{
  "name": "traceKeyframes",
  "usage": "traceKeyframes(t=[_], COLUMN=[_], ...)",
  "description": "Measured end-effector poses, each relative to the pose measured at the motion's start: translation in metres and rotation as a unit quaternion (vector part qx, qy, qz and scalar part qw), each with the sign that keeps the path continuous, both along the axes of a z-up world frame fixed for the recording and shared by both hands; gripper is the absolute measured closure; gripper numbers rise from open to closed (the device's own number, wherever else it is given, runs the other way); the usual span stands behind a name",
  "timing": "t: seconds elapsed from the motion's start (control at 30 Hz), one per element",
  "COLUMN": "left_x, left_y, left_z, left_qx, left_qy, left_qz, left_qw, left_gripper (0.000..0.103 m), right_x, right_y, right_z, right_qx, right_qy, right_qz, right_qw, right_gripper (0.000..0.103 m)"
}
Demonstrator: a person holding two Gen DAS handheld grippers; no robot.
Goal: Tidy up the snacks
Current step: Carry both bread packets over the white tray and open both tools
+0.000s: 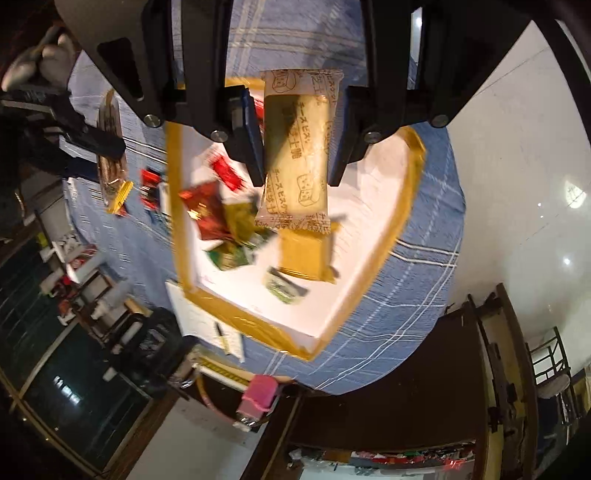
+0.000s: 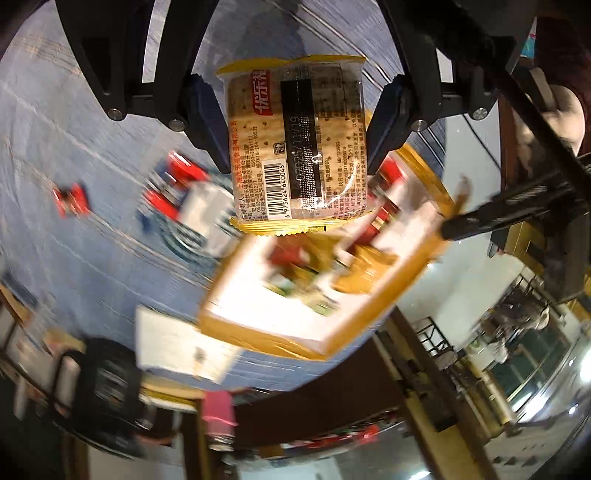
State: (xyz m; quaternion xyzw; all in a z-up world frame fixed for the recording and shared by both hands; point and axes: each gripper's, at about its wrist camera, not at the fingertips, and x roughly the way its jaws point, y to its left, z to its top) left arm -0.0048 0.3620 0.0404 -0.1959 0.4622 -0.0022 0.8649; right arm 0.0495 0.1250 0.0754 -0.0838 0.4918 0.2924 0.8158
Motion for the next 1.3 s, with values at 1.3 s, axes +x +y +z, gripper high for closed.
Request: traceKeyframes(t=[1.3], left_x=[-0.001], left_y=[-0.075], left_z=[0.037], left_qx=[0.172], left_qy=[0.041], left_qz=[0.019], left_qw=[0.9840], left_gripper=[0.038], right_x=[-0.008], right_y=[-0.016], right_z=[-0.005], right_qx=[0.064], right_qy=[0.002], right_qz=[-0.085], right_qw=[0.994], right_gripper=[0.033])
